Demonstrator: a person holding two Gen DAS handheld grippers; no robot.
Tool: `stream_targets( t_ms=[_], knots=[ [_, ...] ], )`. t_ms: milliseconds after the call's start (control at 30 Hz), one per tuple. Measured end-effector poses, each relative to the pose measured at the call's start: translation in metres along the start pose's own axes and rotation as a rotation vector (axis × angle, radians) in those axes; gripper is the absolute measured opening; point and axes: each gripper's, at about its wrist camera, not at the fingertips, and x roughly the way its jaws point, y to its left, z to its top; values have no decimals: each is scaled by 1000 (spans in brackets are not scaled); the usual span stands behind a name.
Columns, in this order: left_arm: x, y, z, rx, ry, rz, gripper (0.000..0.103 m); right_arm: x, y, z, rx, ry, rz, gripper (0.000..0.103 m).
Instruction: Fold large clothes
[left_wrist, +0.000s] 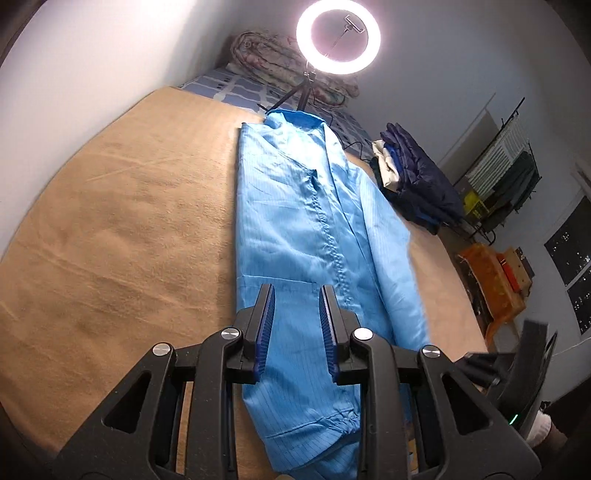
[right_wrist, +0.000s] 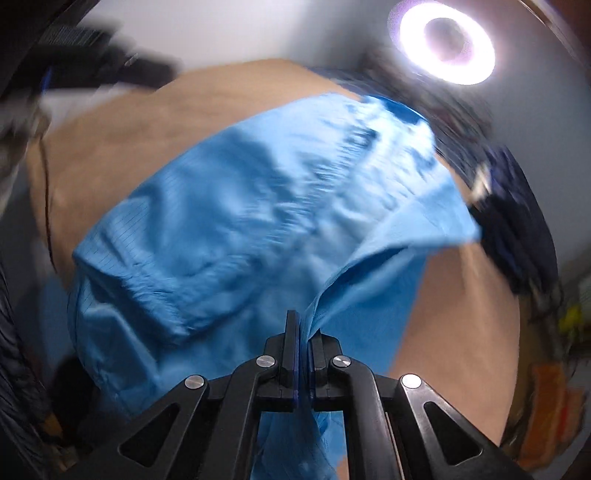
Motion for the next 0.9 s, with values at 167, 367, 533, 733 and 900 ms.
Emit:
stream_targets(
  t_ms=[167, 367, 533, 733, 900],
  knots=[
    [0, 0, 0, -2, 1, -1, 23, 22, 11, -2, -6, 44, 81, 1],
    [1, -1, -3, 6, 6, 7, 23, 3, -28, -19, 145, -6, 313, 29],
    [3, -3, -4, 18, 5, 11, 23, -27, -88, -42, 334, -119, 484, 38],
    [17, -10, -4, 34, 39, 15, 23, 3, -175, -50, 589, -184, 465, 45],
    [28, -16, -4, 53, 62, 25, 23, 49, -239, -49, 817, -248, 491, 61]
  ],
)
